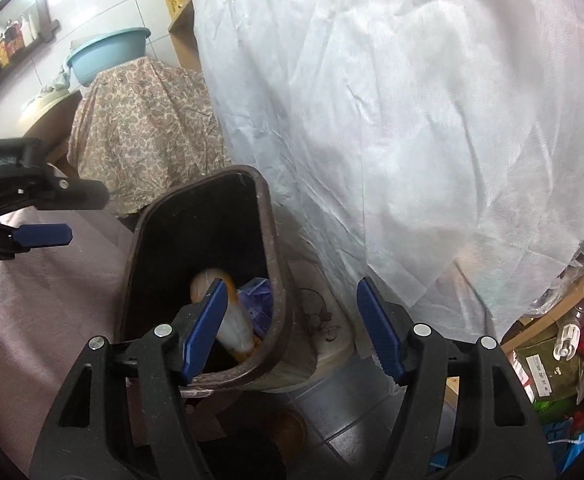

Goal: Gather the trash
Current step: 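Drop the white bottle into the bin by opening the left tool, then grasp the green-white milk carton with the right tool while the left tool grasps the yellow foam net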

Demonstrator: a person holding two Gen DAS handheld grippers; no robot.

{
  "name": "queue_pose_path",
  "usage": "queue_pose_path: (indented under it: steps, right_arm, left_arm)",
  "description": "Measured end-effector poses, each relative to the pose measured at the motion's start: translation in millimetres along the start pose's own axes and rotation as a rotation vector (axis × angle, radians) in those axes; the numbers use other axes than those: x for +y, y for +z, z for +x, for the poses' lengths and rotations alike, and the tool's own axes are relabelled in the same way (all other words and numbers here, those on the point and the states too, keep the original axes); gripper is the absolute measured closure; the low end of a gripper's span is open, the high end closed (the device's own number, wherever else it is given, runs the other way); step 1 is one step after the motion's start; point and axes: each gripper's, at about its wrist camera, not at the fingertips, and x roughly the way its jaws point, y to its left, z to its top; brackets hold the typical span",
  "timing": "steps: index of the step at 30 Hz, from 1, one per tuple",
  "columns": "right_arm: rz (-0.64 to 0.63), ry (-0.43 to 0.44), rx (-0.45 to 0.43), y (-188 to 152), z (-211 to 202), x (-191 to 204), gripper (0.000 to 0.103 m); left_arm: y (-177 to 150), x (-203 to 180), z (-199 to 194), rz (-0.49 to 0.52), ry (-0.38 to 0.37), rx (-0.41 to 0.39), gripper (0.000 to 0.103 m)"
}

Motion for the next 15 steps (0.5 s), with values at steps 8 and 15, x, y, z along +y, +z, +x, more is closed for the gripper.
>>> queue_pose_path:
  steps: [8, 15]
  right_arm:
    - [-0.026, 0.055, -0.028, 4.6, -23.4, 24.5, 0.036]
    - [-0.113, 0.168, -0.047, 6.2, -51.0, 80.5, 0.024]
  left_arm:
    - [-25.2, 2.1, -80.5, 0.001, -0.063, -0.127, 0.016]
    - [-57.3, 32.0, -154.2, 0.002, -0.055, -0.243, 0.007]
